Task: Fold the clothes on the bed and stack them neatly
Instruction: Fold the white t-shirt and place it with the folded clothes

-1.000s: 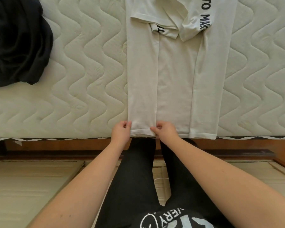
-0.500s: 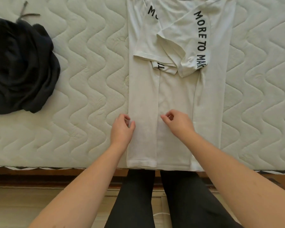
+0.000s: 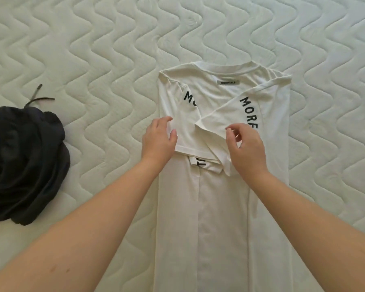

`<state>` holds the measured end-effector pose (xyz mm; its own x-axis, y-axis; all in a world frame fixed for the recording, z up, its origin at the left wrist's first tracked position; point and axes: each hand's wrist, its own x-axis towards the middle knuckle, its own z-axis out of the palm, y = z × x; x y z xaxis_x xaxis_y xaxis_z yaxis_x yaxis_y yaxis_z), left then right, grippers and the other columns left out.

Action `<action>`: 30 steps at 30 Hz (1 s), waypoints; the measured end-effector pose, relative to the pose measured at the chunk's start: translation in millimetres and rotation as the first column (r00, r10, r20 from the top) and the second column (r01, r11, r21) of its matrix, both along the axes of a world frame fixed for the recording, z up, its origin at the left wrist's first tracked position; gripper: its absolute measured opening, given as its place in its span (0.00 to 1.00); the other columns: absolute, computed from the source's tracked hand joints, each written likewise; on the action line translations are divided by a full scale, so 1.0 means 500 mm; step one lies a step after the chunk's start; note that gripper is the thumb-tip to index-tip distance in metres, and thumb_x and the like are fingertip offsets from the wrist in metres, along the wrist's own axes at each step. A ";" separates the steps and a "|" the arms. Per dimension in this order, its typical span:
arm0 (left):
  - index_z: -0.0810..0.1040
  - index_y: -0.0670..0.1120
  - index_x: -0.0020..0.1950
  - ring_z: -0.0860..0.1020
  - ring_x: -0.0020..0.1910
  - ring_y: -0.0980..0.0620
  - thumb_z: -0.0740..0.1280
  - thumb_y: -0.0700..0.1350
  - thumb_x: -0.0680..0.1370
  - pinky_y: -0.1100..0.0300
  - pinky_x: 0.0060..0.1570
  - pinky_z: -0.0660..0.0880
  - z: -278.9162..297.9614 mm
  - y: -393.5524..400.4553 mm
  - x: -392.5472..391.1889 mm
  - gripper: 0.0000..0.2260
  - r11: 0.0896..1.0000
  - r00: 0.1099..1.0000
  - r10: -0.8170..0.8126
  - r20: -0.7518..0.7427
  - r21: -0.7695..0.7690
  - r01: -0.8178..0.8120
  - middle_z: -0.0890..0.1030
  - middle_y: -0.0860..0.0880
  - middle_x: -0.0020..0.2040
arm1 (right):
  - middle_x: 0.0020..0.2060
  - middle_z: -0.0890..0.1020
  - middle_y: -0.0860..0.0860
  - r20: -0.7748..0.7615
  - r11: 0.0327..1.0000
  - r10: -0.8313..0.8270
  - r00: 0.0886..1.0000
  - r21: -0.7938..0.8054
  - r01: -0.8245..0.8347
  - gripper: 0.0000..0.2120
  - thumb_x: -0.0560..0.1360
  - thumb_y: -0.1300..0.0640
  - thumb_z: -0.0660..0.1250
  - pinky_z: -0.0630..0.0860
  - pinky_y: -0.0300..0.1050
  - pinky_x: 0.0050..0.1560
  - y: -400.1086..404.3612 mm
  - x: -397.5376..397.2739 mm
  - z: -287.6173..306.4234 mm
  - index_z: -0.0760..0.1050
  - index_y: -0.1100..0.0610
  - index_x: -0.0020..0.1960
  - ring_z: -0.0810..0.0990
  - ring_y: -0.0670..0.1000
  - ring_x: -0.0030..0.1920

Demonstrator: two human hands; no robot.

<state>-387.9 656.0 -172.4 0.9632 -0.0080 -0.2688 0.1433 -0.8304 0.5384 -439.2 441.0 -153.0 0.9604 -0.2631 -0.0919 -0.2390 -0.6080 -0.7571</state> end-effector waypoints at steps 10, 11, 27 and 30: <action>0.71 0.43 0.71 0.71 0.64 0.43 0.67 0.47 0.79 0.53 0.66 0.66 -0.049 -0.090 0.198 0.21 0.996 0.997 0.023 -0.074 -0.088 -0.029 0.71 0.42 0.65 | 0.80 0.46 0.50 -0.302 0.913 0.040 0.952 -0.377 -0.158 0.33 0.82 0.44 0.55 0.40 0.47 0.76 -0.101 0.174 -0.103 0.45 0.54 0.80 0.43 0.49 0.79; 0.71 0.43 0.70 0.71 0.64 0.43 0.68 0.47 0.79 0.53 0.66 0.66 -0.057 -0.100 0.201 0.21 0.996 0.997 0.021 -0.077 -0.089 -0.028 0.71 0.42 0.65 | 0.80 0.43 0.49 -0.317 0.902 0.018 0.948 -0.404 -0.152 0.34 0.81 0.43 0.53 0.38 0.47 0.76 -0.108 0.185 -0.117 0.42 0.54 0.80 0.40 0.49 0.79; 0.65 0.48 0.77 0.59 0.78 0.49 0.58 0.46 0.82 0.53 0.73 0.51 -0.102 -0.306 0.277 0.22 0.920 0.892 -0.387 0.234 0.155 0.359 0.66 0.49 0.77 | 0.80 0.50 0.56 -0.220 0.792 0.020 0.975 -0.592 -0.150 0.34 0.80 0.44 0.49 0.43 0.49 0.78 -0.115 0.193 -0.205 0.48 0.60 0.80 0.47 0.52 0.79; 0.59 0.50 0.79 0.53 0.79 0.52 0.52 0.47 0.83 0.53 0.76 0.46 -0.116 -0.376 0.318 0.23 0.824 0.799 -0.566 0.203 0.186 0.536 0.59 0.52 0.80 | 0.79 0.53 0.57 -0.168 0.835 0.004 0.986 -0.541 -0.096 0.31 0.80 0.48 0.48 0.45 0.47 0.78 -0.117 0.194 -0.205 0.50 0.62 0.79 0.50 0.52 0.79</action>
